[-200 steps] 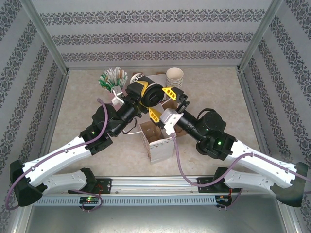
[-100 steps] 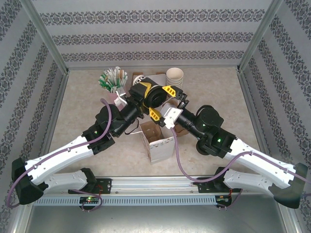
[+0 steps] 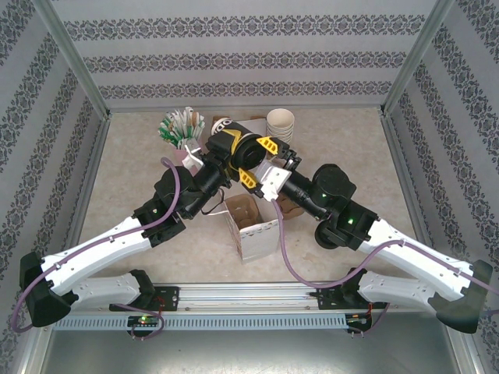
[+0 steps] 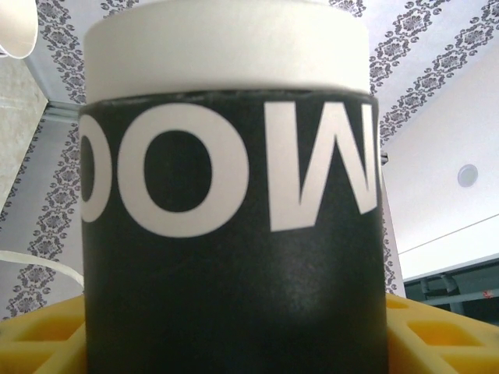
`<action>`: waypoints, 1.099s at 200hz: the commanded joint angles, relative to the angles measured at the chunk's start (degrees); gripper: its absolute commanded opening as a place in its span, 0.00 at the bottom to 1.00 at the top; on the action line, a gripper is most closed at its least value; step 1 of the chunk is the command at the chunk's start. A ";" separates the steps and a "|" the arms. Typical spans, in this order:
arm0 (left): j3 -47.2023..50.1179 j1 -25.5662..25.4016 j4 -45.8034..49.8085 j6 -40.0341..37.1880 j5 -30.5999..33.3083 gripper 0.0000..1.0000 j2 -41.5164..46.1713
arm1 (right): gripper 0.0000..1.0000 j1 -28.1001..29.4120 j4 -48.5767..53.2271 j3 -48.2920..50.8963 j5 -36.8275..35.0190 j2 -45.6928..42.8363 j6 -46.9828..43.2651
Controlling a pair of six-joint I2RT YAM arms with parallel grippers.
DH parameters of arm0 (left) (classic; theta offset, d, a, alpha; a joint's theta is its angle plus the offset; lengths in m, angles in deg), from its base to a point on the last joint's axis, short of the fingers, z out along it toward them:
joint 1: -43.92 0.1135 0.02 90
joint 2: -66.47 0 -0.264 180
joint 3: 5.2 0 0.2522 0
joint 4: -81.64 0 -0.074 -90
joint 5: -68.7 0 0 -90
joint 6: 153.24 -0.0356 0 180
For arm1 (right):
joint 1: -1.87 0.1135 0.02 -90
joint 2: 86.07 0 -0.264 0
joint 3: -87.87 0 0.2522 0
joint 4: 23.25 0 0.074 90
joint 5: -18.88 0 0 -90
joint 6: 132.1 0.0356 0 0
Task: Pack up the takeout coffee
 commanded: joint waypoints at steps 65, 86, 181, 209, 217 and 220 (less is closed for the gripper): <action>0.31 -2.51 1.99 -4.42 -0.95 1.00 4.39 | 0.60 -0.29 6.57 -3.09 -3.68 -3.38 10.20; -0.67 -2.42 5.36 -10.49 -0.40 1.00 6.36 | 0.60 1.51 12.25 -5.36 -6.03 -4.73 14.43; -4.27 -1.91 37.12 -65.17 14.54 1.00 23.54 | 0.56 7.80 72.41 -45.45 -12.71 10.88 51.43; -10.39 -0.41 47.93 -72.55 13.96 1.00 19.76 | 0.57 7.79 84.13 -55.03 -12.35 18.19 56.88; -11.78 0.75 49.90 -73.48 11.39 1.00 18.34 | 0.57 7.81 86.37 -57.08 -11.69 20.05 57.90; -12.27 1.43 50.52 -73.87 10.44 1.00 17.49 | 0.57 7.81 87.20 -57.84 -11.58 20.75 58.23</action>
